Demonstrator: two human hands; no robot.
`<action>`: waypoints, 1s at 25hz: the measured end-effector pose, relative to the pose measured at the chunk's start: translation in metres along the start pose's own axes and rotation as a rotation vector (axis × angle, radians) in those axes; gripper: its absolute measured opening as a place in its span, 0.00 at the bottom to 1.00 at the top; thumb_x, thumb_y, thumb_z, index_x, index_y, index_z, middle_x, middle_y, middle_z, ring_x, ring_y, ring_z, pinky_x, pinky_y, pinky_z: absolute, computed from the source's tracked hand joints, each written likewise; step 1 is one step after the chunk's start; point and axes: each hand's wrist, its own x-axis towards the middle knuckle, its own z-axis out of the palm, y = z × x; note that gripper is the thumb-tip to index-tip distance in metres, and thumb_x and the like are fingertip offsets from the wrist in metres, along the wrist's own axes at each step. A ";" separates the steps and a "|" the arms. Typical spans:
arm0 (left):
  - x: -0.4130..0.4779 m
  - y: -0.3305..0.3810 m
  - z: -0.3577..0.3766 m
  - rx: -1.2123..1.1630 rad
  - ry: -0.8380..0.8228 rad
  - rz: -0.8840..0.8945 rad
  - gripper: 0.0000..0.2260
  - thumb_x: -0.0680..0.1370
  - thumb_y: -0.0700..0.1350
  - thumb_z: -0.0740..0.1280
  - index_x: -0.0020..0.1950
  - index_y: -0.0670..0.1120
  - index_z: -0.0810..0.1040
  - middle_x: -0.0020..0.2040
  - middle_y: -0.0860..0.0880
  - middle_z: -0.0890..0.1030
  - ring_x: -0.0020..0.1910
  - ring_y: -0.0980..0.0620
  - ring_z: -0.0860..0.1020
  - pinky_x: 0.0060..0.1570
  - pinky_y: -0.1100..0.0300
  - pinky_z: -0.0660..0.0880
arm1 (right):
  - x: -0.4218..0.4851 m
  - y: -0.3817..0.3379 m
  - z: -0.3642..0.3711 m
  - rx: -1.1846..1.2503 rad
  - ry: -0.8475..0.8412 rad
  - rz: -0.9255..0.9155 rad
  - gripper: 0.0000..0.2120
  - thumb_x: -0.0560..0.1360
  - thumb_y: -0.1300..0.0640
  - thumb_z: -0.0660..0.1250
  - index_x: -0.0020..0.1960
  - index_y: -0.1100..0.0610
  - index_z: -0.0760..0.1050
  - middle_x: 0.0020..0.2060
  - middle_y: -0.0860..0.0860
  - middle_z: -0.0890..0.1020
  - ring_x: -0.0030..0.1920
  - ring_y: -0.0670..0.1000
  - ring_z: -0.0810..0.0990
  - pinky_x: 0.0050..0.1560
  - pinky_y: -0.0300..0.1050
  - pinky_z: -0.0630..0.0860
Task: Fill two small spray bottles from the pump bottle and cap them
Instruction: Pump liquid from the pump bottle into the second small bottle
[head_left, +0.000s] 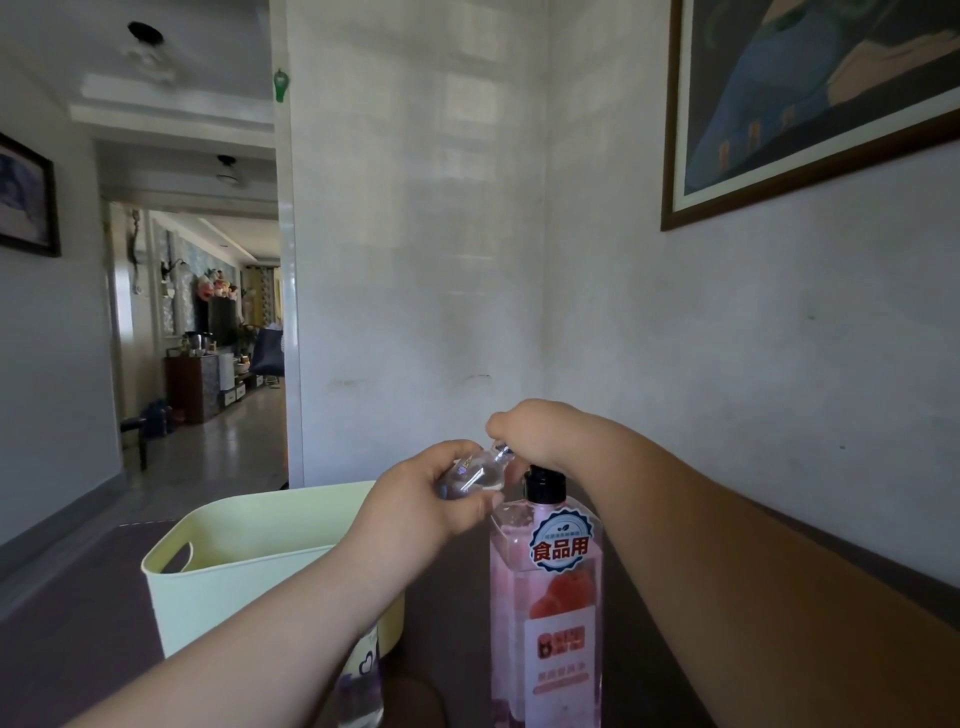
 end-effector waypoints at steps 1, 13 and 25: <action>-0.001 -0.001 0.001 0.004 0.005 0.001 0.16 0.70 0.46 0.74 0.56 0.52 0.78 0.45 0.55 0.83 0.42 0.62 0.79 0.45 0.71 0.72 | 0.000 0.001 0.001 0.002 -0.001 0.000 0.11 0.78 0.56 0.53 0.44 0.58 0.72 0.51 0.60 0.83 0.38 0.53 0.70 0.35 0.44 0.63; 0.004 0.007 -0.007 -0.016 0.005 0.011 0.16 0.70 0.46 0.74 0.56 0.52 0.78 0.48 0.50 0.83 0.45 0.54 0.79 0.43 0.70 0.71 | 0.002 -0.007 -0.015 0.083 0.029 0.019 0.18 0.77 0.51 0.56 0.58 0.62 0.75 0.49 0.58 0.85 0.40 0.55 0.79 0.38 0.41 0.71; 0.000 0.000 0.000 -0.016 -0.005 -0.003 0.16 0.69 0.46 0.74 0.56 0.51 0.79 0.50 0.51 0.84 0.50 0.52 0.80 0.53 0.61 0.74 | 0.005 0.005 0.002 0.048 0.016 0.006 0.11 0.77 0.54 0.55 0.41 0.57 0.72 0.45 0.59 0.82 0.39 0.54 0.70 0.37 0.44 0.64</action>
